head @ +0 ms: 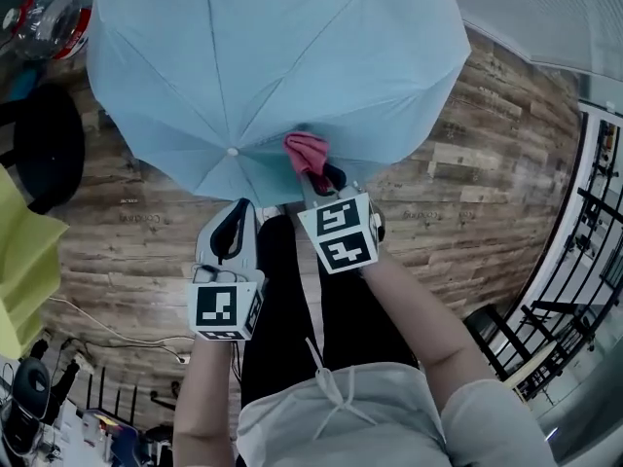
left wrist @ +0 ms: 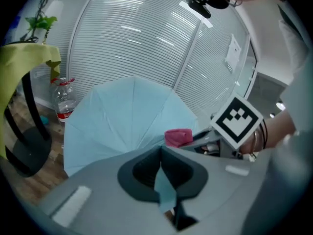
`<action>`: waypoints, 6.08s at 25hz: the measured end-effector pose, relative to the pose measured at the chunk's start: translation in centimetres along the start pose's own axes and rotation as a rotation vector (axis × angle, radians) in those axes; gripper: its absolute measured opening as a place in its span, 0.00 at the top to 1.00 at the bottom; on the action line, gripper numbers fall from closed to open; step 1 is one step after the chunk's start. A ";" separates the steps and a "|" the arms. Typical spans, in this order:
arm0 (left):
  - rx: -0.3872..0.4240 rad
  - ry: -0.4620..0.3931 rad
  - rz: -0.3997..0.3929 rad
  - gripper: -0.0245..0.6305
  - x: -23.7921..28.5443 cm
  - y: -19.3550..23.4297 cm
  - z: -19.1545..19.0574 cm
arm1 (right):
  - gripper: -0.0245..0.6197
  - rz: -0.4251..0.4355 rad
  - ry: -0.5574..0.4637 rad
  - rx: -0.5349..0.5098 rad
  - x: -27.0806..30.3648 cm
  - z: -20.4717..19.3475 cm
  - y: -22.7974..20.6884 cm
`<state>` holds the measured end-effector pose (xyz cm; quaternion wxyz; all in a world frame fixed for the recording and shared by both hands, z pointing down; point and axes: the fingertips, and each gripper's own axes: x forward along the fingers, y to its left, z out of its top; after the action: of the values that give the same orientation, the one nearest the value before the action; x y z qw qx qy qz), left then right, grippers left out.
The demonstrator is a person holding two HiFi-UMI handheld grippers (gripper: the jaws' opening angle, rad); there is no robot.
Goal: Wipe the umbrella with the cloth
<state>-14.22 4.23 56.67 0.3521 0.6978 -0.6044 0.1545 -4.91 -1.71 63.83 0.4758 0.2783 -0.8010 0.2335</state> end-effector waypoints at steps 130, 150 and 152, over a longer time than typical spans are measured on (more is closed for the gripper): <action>0.014 0.085 -0.084 0.95 2.1 -4.1 -3.0 | 0.87 -0.094 -0.004 0.283 -1.1 -7.2 -4.6; -0.091 0.109 0.047 0.95 1.1 2.8 -6.6 | 0.87 0.083 -0.033 0.203 6.4 -2.9 3.1; -0.090 0.115 0.040 0.95 1.5 2.0 -6.9 | 0.87 0.080 -0.030 0.204 6.3 -3.4 2.4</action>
<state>-14.37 7.74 63.10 0.4143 0.6589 -0.6033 0.1740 -6.79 0.86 70.66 0.4231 0.2965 -0.7906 0.3287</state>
